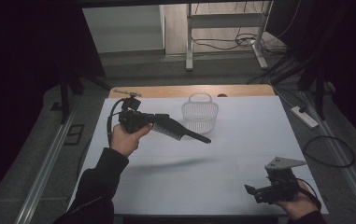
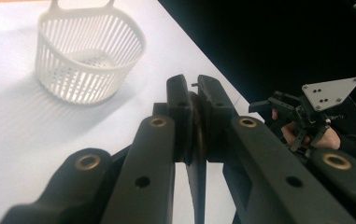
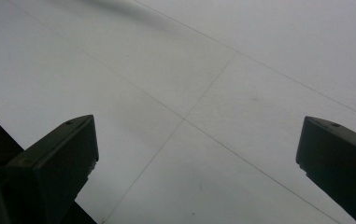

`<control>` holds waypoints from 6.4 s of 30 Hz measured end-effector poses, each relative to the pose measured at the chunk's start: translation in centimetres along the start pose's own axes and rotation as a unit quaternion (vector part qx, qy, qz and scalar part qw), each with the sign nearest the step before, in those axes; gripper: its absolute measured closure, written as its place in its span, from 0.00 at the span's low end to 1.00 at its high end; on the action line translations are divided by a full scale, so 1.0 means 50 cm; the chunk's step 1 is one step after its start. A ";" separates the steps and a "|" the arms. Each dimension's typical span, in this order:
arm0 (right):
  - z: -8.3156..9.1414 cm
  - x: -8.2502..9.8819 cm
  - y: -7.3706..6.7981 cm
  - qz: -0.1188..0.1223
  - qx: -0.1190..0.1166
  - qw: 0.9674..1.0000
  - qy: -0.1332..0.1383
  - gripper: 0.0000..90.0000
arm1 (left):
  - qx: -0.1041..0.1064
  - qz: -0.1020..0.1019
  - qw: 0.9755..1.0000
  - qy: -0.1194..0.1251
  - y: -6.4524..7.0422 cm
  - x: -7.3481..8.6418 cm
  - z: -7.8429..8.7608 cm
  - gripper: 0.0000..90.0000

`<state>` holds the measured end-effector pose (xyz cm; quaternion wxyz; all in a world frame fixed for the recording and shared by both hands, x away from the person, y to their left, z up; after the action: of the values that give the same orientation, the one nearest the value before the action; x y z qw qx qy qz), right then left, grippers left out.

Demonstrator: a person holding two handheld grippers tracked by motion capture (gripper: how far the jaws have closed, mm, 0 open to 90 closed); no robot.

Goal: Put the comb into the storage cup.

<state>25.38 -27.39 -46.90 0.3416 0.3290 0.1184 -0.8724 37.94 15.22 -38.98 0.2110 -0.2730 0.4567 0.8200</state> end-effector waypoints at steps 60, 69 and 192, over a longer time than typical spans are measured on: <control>0.041 0.033 0.041 -0.050 0.039 0.998 -0.019 0.01 | -0.066 0.038 0.996 0.041 -0.064 -0.133 0.012 0.93; 0.040 0.033 0.041 -0.049 0.039 0.998 -0.020 0.01 | -0.069 0.040 0.996 0.041 -0.074 -0.144 -0.005 0.93; 0.036 0.034 0.041 -0.045 0.034 0.998 -0.032 0.03 | -0.125 0.098 0.987 0.038 -0.198 -0.118 -0.195 0.85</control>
<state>24.94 -30.55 -46.61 0.2947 0.3069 0.0925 -0.9002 50.84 11.11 -45.70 0.0768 -0.2821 0.3827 0.8764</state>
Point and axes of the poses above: each handheld gripper's, and its own axes: z roughly backward along the jaws, x roughly out of its underside, y roughly to its right, the point moved 2 cm from there along -z, roughly forward along the jaws, and after that the axes turned 4 degrees about z, right-handed, at the moved point
